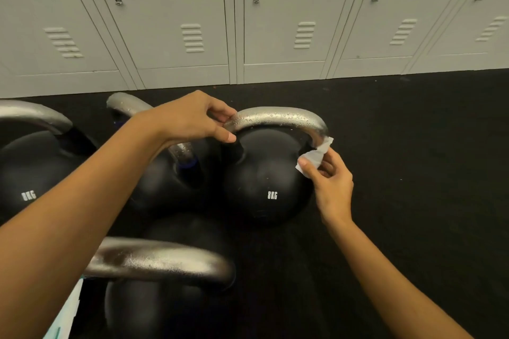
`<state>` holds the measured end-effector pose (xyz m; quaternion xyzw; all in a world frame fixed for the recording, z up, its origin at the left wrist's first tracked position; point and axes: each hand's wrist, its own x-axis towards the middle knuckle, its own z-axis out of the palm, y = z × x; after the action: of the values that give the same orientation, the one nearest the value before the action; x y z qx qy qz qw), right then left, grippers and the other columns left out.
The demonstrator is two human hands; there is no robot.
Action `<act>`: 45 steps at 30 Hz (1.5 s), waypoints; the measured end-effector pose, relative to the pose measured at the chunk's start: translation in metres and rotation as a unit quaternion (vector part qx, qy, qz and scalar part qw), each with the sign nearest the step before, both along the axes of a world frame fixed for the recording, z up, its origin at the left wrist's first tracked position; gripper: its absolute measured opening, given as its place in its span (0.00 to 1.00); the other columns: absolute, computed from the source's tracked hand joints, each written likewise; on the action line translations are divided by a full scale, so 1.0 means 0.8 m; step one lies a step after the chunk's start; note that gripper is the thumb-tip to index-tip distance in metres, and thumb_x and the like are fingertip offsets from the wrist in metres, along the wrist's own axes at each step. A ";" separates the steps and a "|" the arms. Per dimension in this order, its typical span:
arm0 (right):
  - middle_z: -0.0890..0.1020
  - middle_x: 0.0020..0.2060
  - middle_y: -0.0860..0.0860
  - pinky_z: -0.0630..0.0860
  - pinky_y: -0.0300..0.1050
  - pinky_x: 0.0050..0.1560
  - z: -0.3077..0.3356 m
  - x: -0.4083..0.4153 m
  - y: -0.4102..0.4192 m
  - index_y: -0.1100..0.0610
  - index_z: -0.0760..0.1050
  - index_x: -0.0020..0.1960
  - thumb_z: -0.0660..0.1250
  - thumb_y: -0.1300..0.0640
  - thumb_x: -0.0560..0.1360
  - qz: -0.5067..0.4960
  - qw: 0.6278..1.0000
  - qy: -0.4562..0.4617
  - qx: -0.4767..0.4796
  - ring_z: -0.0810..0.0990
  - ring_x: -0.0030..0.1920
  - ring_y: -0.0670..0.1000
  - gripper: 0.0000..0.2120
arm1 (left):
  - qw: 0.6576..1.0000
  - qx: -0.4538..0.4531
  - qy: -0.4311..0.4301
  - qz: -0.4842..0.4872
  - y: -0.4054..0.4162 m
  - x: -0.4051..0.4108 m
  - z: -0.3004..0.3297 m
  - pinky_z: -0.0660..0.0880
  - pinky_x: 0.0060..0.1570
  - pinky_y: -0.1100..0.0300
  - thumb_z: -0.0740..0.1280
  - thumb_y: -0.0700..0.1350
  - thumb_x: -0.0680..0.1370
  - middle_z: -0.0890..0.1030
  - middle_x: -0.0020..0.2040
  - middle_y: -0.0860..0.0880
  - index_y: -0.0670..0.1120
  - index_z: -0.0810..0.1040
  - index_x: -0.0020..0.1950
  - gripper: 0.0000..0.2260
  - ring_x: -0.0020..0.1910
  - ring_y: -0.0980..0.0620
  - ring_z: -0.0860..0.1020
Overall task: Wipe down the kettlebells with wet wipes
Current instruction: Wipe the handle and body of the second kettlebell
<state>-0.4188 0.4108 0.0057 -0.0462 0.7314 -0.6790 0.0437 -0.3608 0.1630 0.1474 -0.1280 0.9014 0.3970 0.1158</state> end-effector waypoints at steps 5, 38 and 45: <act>0.79 0.56 0.49 0.77 0.48 0.57 0.003 -0.006 -0.026 0.53 0.74 0.60 0.76 0.50 0.71 -0.064 0.996 0.000 0.055 0.77 0.57 0.49 0.20 | 1.000 -0.021 0.009 0.005 0.001 -0.004 -0.001 0.71 0.64 0.55 0.76 0.45 0.69 0.81 0.54 0.52 0.53 0.79 0.59 0.19 0.53 0.56 0.79; 0.81 0.50 0.47 0.72 0.42 0.55 0.095 -0.022 -0.043 0.54 0.79 0.60 0.45 0.40 0.83 0.011 0.997 0.010 0.072 0.79 0.51 0.45 0.28 | 0.974 -0.210 0.079 -0.008 0.049 0.020 -0.025 0.64 0.56 0.59 0.70 0.50 0.75 0.67 0.64 0.47 0.45 0.64 0.71 0.28 0.62 0.47 0.69; 0.79 0.40 0.50 0.64 0.49 0.50 0.107 -0.010 -0.095 0.55 0.77 0.48 0.46 0.50 0.82 0.051 0.810 0.404 0.422 0.74 0.41 0.53 0.22 | 0.972 -0.223 0.073 -0.019 0.044 0.018 -0.017 0.67 0.57 0.56 0.69 0.47 0.76 0.69 0.62 0.46 0.45 0.65 0.71 0.26 0.60 0.46 0.71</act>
<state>-0.4271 0.3348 0.0917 -0.3301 0.8945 -0.2205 -0.2058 -0.3465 0.1985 0.1340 -0.1037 0.9756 0.1916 0.0254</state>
